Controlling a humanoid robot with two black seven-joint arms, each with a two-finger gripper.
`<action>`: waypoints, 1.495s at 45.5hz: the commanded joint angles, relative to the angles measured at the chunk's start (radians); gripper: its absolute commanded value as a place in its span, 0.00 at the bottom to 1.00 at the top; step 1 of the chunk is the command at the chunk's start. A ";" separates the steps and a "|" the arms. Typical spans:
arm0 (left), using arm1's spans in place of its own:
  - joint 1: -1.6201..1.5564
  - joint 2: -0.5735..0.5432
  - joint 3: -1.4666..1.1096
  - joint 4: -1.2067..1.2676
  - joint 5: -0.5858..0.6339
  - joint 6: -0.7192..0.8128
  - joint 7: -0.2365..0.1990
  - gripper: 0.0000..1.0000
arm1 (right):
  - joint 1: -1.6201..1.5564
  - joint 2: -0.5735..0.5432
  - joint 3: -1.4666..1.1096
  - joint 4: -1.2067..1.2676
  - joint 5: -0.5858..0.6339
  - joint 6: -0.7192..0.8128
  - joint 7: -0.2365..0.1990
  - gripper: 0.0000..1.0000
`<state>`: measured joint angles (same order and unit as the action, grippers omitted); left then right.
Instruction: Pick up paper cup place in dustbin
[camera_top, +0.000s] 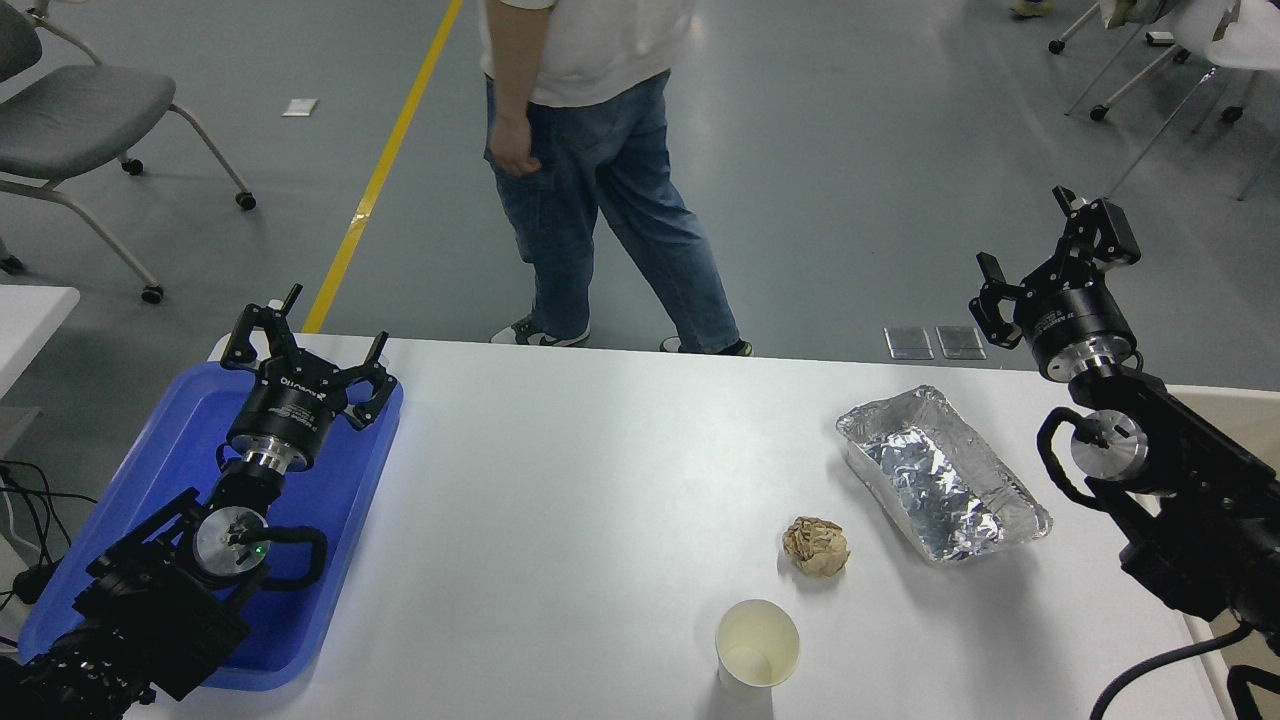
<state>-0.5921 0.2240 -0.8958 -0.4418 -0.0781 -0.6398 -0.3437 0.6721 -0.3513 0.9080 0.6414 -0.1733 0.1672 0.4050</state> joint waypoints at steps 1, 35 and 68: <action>0.000 0.000 0.000 0.000 0.000 0.000 0.000 1.00 | 0.003 -0.009 -0.009 0.000 0.000 0.000 0.000 1.00; 0.000 0.000 0.000 0.000 0.000 0.000 0.000 1.00 | 0.343 -0.202 -0.869 -0.055 0.003 0.000 -0.009 1.00; 0.000 0.000 0.000 0.000 0.000 -0.001 0.000 1.00 | 0.984 -0.126 -1.962 0.412 0.014 0.150 -0.038 1.00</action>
<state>-0.5921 0.2239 -0.8963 -0.4418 -0.0781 -0.6407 -0.3435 1.4603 -0.5138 -0.8232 0.8438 -0.1535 0.2794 0.3776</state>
